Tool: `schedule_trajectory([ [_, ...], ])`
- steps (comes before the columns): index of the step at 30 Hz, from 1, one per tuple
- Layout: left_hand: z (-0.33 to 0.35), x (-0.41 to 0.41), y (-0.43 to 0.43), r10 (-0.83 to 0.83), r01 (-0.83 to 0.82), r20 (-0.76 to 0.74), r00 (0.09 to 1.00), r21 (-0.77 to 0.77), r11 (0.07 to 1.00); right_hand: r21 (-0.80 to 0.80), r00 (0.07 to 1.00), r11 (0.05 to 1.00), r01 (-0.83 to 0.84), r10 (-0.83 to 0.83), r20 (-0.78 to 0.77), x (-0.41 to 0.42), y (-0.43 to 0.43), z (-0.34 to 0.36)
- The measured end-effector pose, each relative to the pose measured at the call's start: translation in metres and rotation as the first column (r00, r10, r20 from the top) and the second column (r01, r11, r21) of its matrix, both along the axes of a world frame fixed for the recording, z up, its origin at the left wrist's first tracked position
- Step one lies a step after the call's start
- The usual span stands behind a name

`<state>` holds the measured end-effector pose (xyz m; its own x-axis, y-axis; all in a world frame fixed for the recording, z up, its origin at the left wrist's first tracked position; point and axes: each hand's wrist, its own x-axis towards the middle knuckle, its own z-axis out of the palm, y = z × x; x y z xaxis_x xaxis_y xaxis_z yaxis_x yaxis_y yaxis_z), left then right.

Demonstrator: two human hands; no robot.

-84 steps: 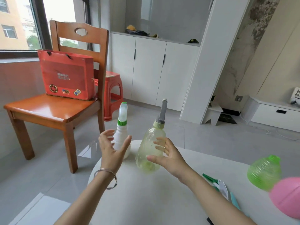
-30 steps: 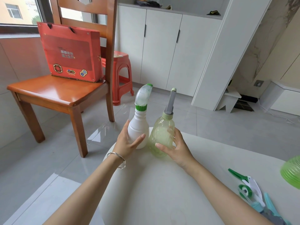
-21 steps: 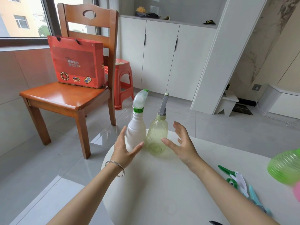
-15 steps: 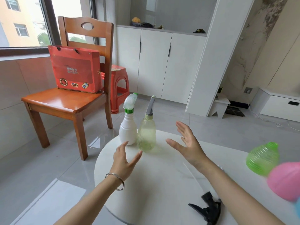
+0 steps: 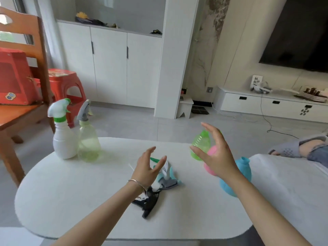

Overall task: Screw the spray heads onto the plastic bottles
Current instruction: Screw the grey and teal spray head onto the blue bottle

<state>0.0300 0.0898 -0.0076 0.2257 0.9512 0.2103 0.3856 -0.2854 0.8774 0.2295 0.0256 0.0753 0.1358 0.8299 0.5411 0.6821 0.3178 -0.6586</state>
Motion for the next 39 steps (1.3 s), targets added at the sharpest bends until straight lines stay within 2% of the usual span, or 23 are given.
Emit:
schedule_trajectory([
  [3,0.0,0.041,-0.004,-0.037,0.038,0.021,0.999,-0.007,0.999,0.06,0.998,0.997,0.056,-0.055,-0.03,0.036,-0.013,-0.002],
  [7,-0.007,0.084,-0.012,-0.068,0.069,0.029,0.997,-0.024,0.997,0.089,0.973,0.971,0.22,-0.213,-0.089,0.084,-0.023,-0.022],
  [12,-0.02,0.119,-0.016,-0.094,0.094,-0.013,0.995,-0.033,0.995,-0.139,0.904,0.943,0.301,-0.329,-0.272,0.126,-0.024,-0.07],
  [15,-0.031,0.13,-0.018,-0.113,0.109,-0.05,0.992,-0.073,0.991,-0.298,0.904,0.919,0.259,-0.339,-0.261,0.141,-0.022,-0.087],
  [21,-0.043,0.142,-0.021,-0.135,0.129,-0.078,0.988,-0.082,0.988,-0.405,0.911,0.887,0.221,-0.336,-0.237,0.147,-0.016,-0.098],
  [29,-0.039,0.143,-0.033,-0.193,0.188,-0.051,0.98,-0.085,0.979,-0.386,0.893,0.87,0.308,-0.404,-0.2,0.128,-0.026,-0.09],
  [33,-0.03,0.137,-0.039,-0.289,0.286,-0.038,0.957,-0.069,0.956,-0.345,0.898,0.904,0.254,-0.353,-0.263,0.105,-0.037,-0.071],
  [35,-0.023,0.131,-0.041,-0.346,0.344,-0.015,0.938,-0.06,0.937,-0.327,0.883,0.933,0.151,-0.276,-0.379,0.087,-0.039,-0.062],
  [37,-0.016,0.121,-0.04,-0.382,0.382,0.029,0.924,-0.042,0.923,-0.283,0.828,0.959,0.022,-0.176,-0.533,0.067,-0.035,-0.058],
  [39,-0.009,0.105,-0.038,-0.37,0.371,0.064,0.927,-0.014,0.928,-0.26,0.774,0.963,-0.077,-0.106,-0.624,0.048,-0.029,-0.058],
])
